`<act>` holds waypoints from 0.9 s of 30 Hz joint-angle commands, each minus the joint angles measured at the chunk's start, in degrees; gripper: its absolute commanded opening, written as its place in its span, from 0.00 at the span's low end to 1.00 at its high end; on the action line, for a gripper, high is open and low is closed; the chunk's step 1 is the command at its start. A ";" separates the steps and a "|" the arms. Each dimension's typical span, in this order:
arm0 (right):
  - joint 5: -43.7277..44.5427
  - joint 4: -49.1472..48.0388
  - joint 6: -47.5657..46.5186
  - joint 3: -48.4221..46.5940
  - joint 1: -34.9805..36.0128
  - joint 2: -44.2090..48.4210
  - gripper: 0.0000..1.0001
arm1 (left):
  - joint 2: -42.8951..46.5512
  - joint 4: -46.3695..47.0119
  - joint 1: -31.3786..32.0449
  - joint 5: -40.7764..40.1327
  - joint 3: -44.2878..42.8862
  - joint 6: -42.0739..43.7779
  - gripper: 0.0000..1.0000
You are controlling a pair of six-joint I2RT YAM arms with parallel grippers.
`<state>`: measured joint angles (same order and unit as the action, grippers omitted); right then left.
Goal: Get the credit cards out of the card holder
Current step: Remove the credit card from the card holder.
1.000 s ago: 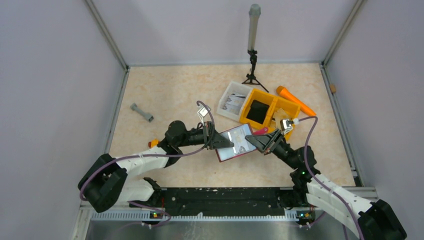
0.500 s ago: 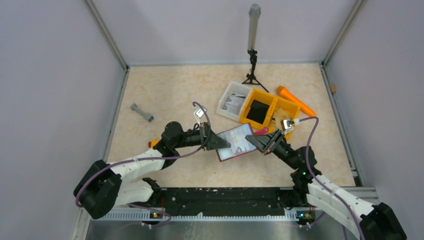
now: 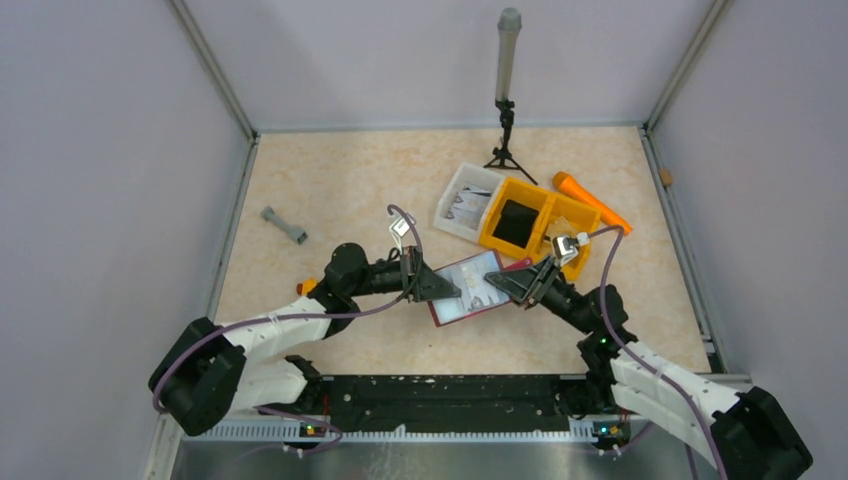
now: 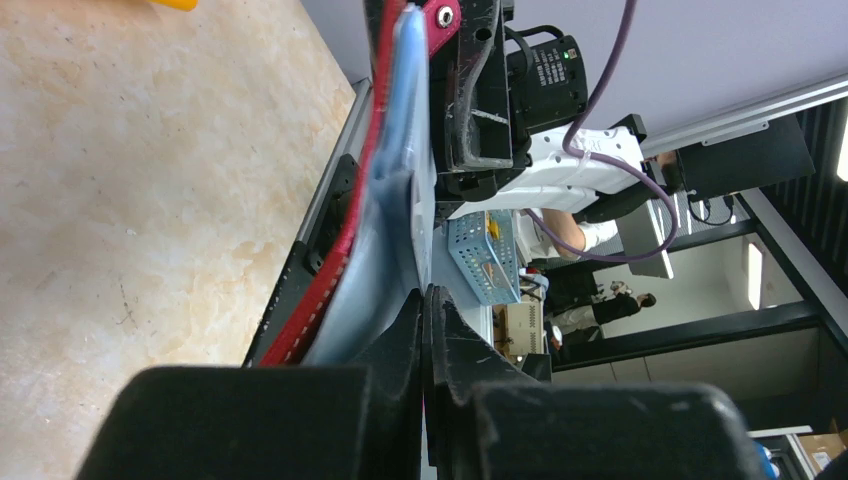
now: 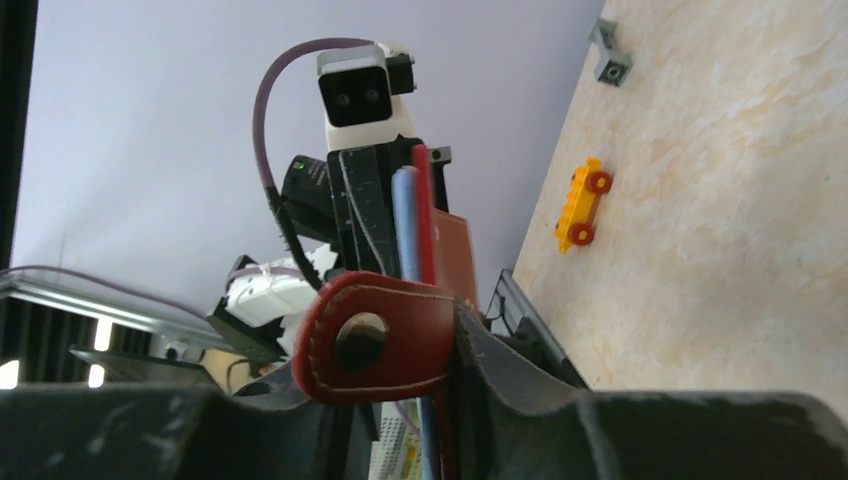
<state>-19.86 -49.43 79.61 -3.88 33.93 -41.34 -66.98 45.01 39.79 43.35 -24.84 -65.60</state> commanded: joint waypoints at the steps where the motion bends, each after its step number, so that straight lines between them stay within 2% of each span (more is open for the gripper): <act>1: -3.35 -5.30 -1.44 -3.59 -0.36 -1.46 0.17 | -0.85 3.26 -0.23 1.10 -1.34 0.49 0.00; 2: -3.16 -4.69 -1.67 -3.59 -0.36 -1.30 0.08 | -0.80 3.30 -0.23 1.12 -1.37 0.41 0.00; 4: -2.25 -3.17 -2.11 -3.36 -0.36 -0.25 0.00 | -0.42 2.93 -0.31 1.04 -1.27 0.59 0.00; 7: 0.49 2.03 -3.93 -3.22 -0.39 3.61 0.00 | 1.17 0.20 -0.61 0.67 -0.98 1.93 0.00; 13: 6.91 18.49 -9.92 -5.24 -0.45 13.79 0.00 | 4.22 -5.69 -2.22 1.34 -0.02 5.42 0.00; 21: 6.78 19.86 -10.14 -5.65 -0.66 14.37 0.00 | 3.70 -2.19 -2.62 3.31 0.40 4.29 0.00; 27: 16.26 37.97 -22.59 -11.58 -1.06 19.92 0.00 | 7.81 -11.76 -5.23 1.91 0.13 7.88 0.00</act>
<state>-10.81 -20.80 66.61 -8.58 33.43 -25.06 -62.76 37.56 36.21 45.63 -24.64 -61.10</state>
